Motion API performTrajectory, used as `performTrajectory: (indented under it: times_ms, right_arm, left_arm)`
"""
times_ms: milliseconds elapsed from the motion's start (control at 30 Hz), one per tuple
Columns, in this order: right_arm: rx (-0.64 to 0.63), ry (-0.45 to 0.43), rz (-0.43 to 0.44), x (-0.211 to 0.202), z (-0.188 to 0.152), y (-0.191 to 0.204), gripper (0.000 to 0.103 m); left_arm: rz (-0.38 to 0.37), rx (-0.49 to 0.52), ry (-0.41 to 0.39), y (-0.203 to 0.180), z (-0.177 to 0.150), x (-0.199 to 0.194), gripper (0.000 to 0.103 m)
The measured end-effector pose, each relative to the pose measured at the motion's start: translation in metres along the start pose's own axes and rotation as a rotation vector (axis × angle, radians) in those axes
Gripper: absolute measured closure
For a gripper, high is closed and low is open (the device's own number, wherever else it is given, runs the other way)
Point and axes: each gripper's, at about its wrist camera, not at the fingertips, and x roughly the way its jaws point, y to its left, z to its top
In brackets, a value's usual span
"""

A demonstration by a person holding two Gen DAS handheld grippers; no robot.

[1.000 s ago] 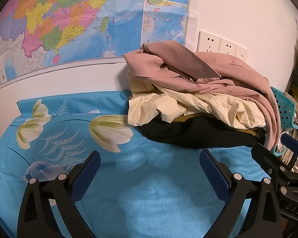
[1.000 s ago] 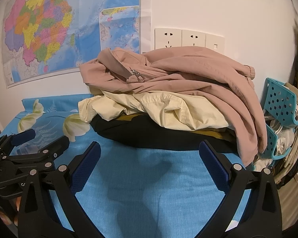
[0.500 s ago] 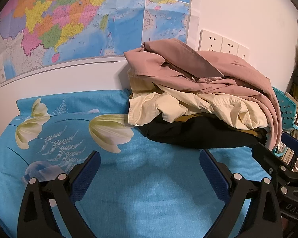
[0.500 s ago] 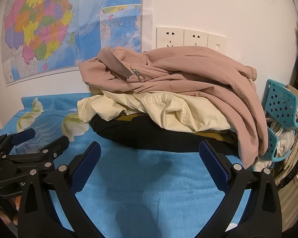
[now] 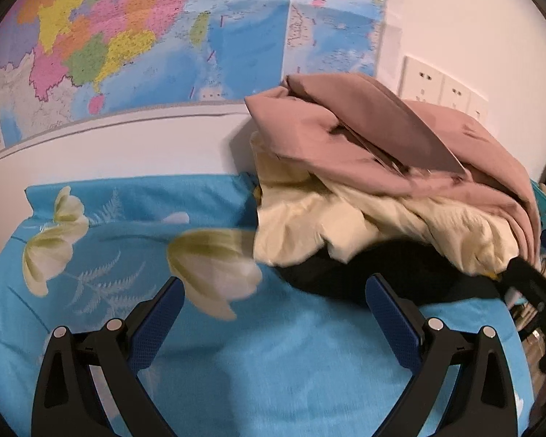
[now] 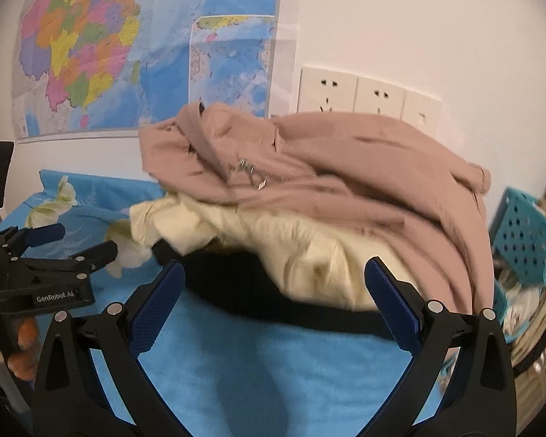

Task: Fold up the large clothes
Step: 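Reach both grippers to the pink jacket and grasp its collar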

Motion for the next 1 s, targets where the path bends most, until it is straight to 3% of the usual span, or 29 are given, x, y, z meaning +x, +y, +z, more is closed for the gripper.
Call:
performTrajectory:
  times_ms: [133, 333, 500, 733, 800, 833, 867, 900, 967, 1000]
  right_arm:
    - [-0.050, -0.034, 0.009, 0.018, 0.035, -0.010, 0.005]
    - [-0.148, -0.034, 0.093, 0.058, 0.088, -0.006, 0.006]
    - [-0.217, 0.004, 0.250, 0.102, 0.126, 0.009, 0.007]
    - [-0.400, 0.061, 0.345, 0.150, 0.145, 0.045, 0.006]
    - [-0.472, 0.105, 0.359, 0.165, 0.143, 0.061, 0.006]
    - [-0.494, 0.114, 0.366, 0.168, 0.143, 0.066, 0.009]
    - [-0.516, 0.116, 0.372, 0.170, 0.142, 0.071, 0.030]
    - [-0.519, 0.118, 0.393, 0.168, 0.143, 0.072, 0.061]
    - [-0.499, 0.130, 0.429, 0.162, 0.145, 0.070, 0.087]
    - [-0.494, 0.121, 0.420, 0.157, 0.146, 0.068, 0.089]
  left_arm:
    - [0.013, 0.005, -0.018, 0.003, 0.023, 0.019, 0.007]
    - [0.014, -0.004, -0.022, 0.018, 0.053, 0.053, 0.007]
    - [-0.012, -0.011, -0.029, 0.031, 0.068, 0.076, 0.007]
    - [-0.087, 0.024, -0.051, 0.036, 0.080, 0.099, 0.007]
    - [-0.089, 0.053, -0.064, 0.034, 0.080, 0.103, 0.011]
    - [-0.091, 0.073, -0.067, 0.032, 0.080, 0.106, 0.016]
    - [-0.096, 0.085, -0.065, 0.031, 0.081, 0.108, 0.020]
    - [-0.099, 0.090, -0.062, 0.031, 0.081, 0.110, 0.021]
    - [-0.122, 0.085, -0.060, 0.034, 0.082, 0.115, 0.026]
    - [-0.133, 0.083, -0.060, 0.036, 0.082, 0.115, 0.026]
